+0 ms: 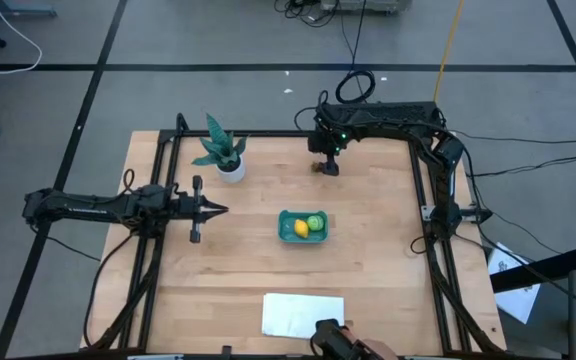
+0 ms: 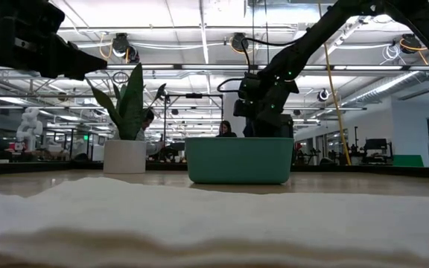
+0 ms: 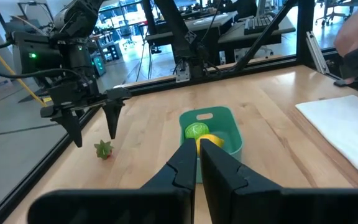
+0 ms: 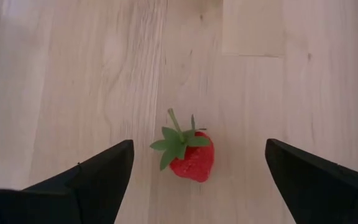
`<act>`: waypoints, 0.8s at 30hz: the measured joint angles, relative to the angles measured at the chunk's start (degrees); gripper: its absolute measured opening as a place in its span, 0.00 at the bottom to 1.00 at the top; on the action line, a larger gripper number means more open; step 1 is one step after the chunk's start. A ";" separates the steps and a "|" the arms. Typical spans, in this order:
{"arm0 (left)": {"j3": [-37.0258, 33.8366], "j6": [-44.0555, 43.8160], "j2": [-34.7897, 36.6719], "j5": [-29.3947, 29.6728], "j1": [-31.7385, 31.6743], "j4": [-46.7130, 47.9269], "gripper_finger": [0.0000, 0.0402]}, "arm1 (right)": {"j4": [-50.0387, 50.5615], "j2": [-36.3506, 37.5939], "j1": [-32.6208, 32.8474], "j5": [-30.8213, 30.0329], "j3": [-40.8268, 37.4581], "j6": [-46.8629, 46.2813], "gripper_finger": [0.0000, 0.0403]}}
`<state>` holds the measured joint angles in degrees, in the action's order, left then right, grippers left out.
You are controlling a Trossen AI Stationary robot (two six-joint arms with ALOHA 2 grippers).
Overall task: Pick and placing Produce into tupperware
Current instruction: Put the red strawberry into the blue bin
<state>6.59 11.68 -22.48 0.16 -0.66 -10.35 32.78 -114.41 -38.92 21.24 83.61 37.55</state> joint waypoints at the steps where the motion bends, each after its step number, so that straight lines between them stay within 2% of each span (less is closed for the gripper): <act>1: 0.00 0.01 -0.02 0.00 0.00 0.00 0.06 | -0.05 0.00 0.01 0.01 0.00 -0.01 0.88; 24: 0.00 0.04 0.00 0.07 0.00 0.44 0.06 | -1.31 -3.61 0.32 0.08 -0.07 1.08 0.88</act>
<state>6.59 11.73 -22.48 0.23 -0.67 -9.91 31.47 -118.02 -38.59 21.33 83.55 38.63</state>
